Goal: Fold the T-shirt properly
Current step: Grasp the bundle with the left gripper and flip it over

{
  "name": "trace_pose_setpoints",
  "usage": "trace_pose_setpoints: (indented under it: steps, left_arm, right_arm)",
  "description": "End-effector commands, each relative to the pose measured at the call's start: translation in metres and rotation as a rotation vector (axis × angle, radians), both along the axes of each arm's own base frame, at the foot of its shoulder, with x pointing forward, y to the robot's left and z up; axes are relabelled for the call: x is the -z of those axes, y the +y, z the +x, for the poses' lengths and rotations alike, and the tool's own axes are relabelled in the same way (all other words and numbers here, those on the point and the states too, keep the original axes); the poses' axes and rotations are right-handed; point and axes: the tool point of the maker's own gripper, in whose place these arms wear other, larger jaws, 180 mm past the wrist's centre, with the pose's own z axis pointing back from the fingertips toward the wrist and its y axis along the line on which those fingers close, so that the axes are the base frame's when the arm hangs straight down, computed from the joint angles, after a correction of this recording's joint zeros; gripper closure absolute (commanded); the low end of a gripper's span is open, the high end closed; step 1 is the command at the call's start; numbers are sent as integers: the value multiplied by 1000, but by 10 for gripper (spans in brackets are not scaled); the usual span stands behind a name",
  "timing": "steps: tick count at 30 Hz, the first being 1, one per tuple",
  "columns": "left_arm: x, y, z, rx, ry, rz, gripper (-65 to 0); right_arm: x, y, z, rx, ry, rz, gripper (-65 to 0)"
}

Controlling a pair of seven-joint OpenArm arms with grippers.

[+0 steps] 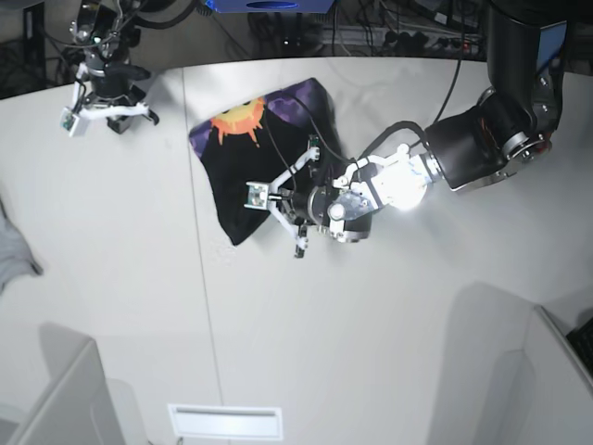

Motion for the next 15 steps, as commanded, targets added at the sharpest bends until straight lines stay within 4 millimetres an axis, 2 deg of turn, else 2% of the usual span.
trace_pose_setpoints:
  steps: [1, 5, 9, 11, 15]
  left_arm:
    - [16, 20, 0, 21, -32, 116, 0]
    - [17, 6, -4, 103, -47, 130, 0]
    - [9, -18, -9, 144, -38, 43, 0]
    - [2, -25, -4, 154, -47, 5, 0]
    - [1, -25, -4, 196, -59, 22, 0]
  right_arm:
    - [-6, -1, 2, 3, -26, -11, 0]
    - [-3, 1, -3, 17, -15, 0, 0]
    - [-2, 1, -5, 18, -10, 1, 0]
    - [-2, 1, -5, 19, -10, 1, 0]
    - [-2, 1, -5, 20, -10, 0, 0]
